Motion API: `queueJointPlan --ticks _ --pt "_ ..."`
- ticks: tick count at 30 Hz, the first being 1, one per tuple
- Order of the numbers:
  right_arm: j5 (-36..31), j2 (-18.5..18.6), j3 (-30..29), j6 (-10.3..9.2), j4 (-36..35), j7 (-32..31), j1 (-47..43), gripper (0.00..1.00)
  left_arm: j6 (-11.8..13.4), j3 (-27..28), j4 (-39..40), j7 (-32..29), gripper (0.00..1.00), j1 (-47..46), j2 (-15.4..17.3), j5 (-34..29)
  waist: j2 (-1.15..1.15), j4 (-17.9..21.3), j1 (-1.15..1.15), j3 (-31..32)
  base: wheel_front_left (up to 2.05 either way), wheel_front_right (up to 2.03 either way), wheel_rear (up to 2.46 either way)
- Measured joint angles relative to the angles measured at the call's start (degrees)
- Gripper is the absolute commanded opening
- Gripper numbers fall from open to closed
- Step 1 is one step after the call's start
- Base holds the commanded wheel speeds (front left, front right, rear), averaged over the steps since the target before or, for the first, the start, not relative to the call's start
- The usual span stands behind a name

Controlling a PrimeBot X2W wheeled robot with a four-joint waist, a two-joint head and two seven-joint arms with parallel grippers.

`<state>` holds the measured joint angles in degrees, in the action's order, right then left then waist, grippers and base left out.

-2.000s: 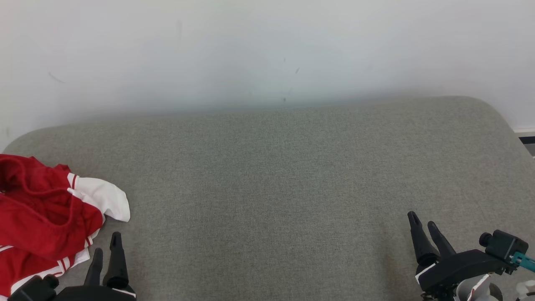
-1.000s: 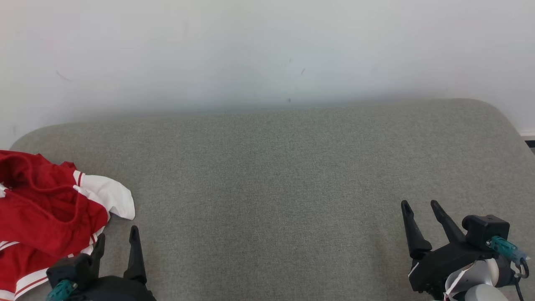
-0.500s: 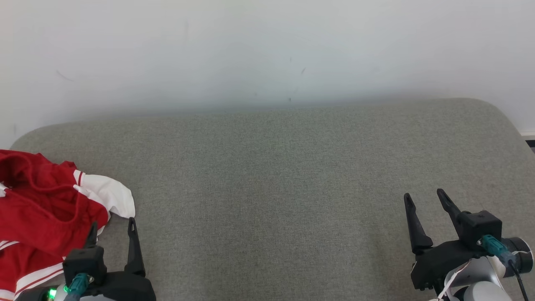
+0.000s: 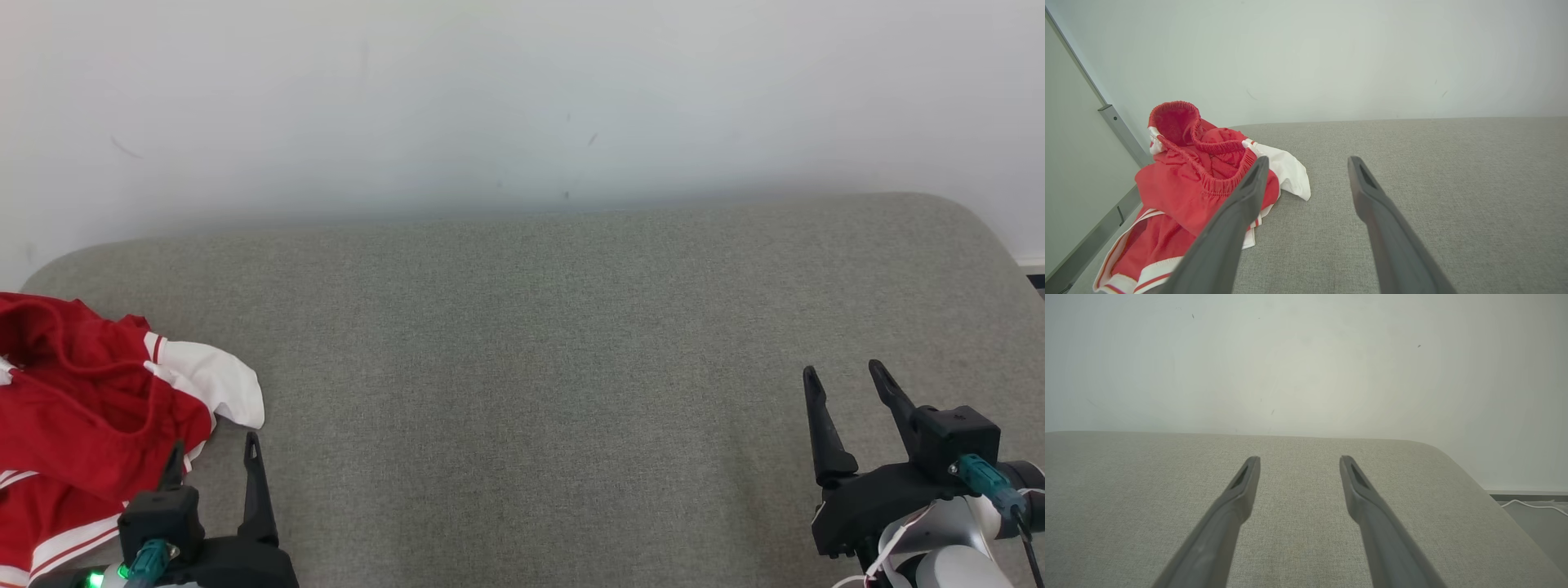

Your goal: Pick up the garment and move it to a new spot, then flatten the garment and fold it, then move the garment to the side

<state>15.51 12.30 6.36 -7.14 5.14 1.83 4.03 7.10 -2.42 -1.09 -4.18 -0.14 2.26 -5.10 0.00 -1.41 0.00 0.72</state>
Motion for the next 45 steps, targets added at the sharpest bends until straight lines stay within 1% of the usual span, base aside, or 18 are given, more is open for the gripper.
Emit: queueJointPlan --ticks 11,20,30,37,45 --pt "0.0 -0.4 -1.4 0.00 -0.9 -0.1 -0.8 1.00 0.0 -0.5 0.2 -0.9 1.00 0.0 0.0 0.0 0.00 -0.5 0.00 0.2 0.00 0.00 0.00" --pt "0.6 -0.6 -1.9 0.00 -1.5 -0.3 -2.4 1.00 0.0 -1.4 0.2 -1.4 1.00 -0.2 0.0 0.0 0.00 -3.6 0.00 0.2 0.00 0.00 0.00" --pt "1.1 -0.6 -1.5 0.08 -1.6 -0.4 -2.5 1.00 0.0 -1.8 0.3 -1.9 1.00 -0.2 0.0 -0.2 0.00 -9.8 0.00 0.2 0.00 0.00 0.00" --pt "1.1 -1.1 -0.6 0.56 -1.5 -0.8 -2.4 1.00 0.0 -1.5 0.6 -2.2 1.00 -0.1 0.0 -0.4 0.00 -15.2 0.00 0.5 0.00 0.00 0.00" --pt "1.2 -1.4 -0.4 0.58 -1.5 -0.8 -2.4 1.00 0.0 -1.4 0.8 -2.6 1.00 -0.1 0.0 -0.4 0.00 -21.8 0.00 0.8 0.00 0.00 0.00"
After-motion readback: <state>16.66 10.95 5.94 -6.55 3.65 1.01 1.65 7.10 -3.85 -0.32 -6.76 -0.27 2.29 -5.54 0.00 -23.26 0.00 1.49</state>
